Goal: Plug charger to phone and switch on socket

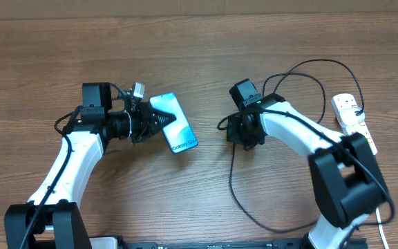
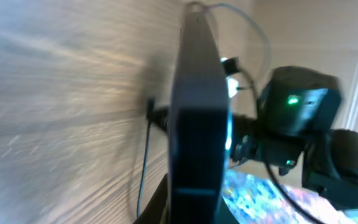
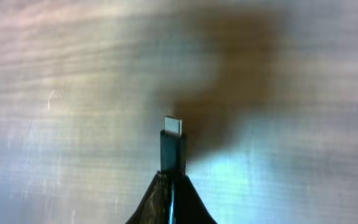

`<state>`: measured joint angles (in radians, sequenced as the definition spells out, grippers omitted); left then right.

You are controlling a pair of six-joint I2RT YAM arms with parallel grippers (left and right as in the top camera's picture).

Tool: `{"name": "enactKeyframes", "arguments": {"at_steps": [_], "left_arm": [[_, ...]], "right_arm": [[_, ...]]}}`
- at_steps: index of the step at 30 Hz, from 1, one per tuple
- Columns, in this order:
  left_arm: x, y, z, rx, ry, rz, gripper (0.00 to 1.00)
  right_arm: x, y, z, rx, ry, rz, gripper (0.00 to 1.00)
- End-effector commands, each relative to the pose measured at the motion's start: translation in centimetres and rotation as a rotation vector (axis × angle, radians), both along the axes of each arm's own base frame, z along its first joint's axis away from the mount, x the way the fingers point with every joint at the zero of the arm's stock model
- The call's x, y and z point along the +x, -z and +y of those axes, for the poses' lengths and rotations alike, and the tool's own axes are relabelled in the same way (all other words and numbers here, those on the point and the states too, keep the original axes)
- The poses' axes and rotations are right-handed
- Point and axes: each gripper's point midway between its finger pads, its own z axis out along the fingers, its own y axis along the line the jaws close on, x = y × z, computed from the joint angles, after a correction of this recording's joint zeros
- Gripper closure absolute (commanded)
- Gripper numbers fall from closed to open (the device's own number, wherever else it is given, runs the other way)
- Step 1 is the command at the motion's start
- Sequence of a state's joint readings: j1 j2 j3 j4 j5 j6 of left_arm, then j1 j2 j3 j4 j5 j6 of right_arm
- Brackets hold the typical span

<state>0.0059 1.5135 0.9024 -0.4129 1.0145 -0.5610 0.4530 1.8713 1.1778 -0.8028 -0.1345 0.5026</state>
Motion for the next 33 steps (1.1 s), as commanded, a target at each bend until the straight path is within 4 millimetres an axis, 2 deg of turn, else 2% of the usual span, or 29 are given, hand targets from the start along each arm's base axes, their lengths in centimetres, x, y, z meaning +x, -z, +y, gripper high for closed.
{"name": "enactKeyframes", "arguments": {"at_steps": [1,6,8,14,16,18,21,25,28,33], "left_arm": [[-0.3,-3.3,-1.6,-0.147,0.126,-0.138,0.96],[0.8,-4.9,-1.8,-0.180,0.133,-0.220,0.96],[0.9,-6.2,-2.0,-0.214,0.165,-0.286,0.96],[1.6,-8.1,-2.3,-0.265,0.189,-0.352,0.96],[2.1,-8.0,-2.3,-0.285,0.190,-0.335,0.96],[2.6,-7.1,-2.5,-0.322,0.206,-0.291,0.96],[2.9,-5.9,-2.8,-0.366,0.235,-0.229,0.96],[2.3,-4.4,-3.9,-0.409,0.296,-0.162,0.96],[1.9,-4.2,-4.7,-0.414,0.322,-0.154,0.96],[1.9,-4.5,-5.1,-0.404,0.345,-0.223,0.96]], "right_arm": [[-1.1,-5.9,1.3,0.119,-0.108,-0.060,0.96],[-4.3,-10.8,2.9,0.288,-0.241,-0.070,0.96],[-5.7,-12.8,3.3,0.350,-0.286,-0.080,0.96],[-9.7,-14.2,1.6,0.332,-0.294,0.001,0.96],[-11.3,-14.4,1.3,0.327,-0.308,0.018,0.96],[-12.7,-14.8,1.9,0.365,-0.351,-0.028,0.96],[-13.1,-14.6,3.0,0.408,-0.371,-0.108,0.96],[-13.0,-12.4,5.0,0.459,-0.350,-0.154,0.96],[-12.6,-11.6,6.3,0.466,-0.345,-0.180,0.96],[-11.5,-12.0,7.5,0.464,-0.318,-0.244,0.96]]}}
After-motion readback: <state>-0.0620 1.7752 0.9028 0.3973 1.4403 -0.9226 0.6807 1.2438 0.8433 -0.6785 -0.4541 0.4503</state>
